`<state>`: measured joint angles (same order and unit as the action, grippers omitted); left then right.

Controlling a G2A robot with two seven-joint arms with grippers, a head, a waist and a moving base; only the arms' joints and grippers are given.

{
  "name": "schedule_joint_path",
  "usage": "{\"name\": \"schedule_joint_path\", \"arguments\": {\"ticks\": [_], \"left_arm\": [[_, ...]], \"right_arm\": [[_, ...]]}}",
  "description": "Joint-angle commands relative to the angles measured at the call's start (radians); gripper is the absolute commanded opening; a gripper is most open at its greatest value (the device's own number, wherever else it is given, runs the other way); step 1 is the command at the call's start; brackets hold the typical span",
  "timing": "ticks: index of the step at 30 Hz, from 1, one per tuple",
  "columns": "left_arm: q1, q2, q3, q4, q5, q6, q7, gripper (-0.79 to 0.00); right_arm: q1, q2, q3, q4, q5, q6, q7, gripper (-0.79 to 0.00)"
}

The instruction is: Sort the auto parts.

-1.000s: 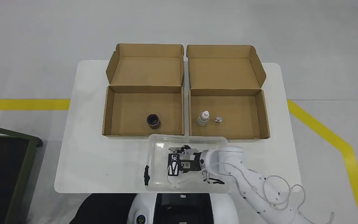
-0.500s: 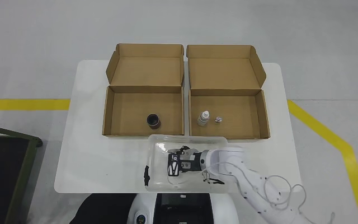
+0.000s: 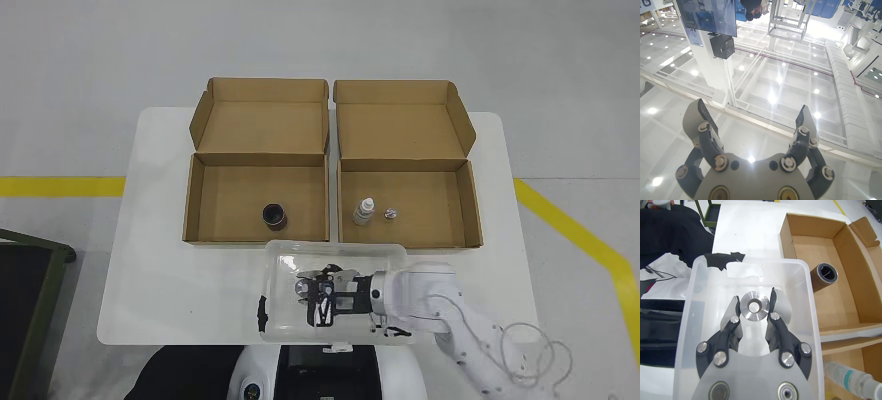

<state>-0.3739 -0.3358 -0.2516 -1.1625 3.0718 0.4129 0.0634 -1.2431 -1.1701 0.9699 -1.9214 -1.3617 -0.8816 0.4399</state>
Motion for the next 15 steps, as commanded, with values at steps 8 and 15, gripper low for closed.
{"name": "schedule_joint_path", "arguments": {"ticks": [8,15], "left_arm": [[0.0,0.0,0.0,0.0,0.0,0.0,0.0,0.0],[0.0,0.0,0.0,0.0,0.0,0.0,0.0,0.0]], "right_arm": [[-0.024,0.013,0.053,-0.094,0.096,0.0,-0.043,-0.785],[0.002,0.015,0.077,-0.132,0.176,0.011,-0.094,-0.785]]}}
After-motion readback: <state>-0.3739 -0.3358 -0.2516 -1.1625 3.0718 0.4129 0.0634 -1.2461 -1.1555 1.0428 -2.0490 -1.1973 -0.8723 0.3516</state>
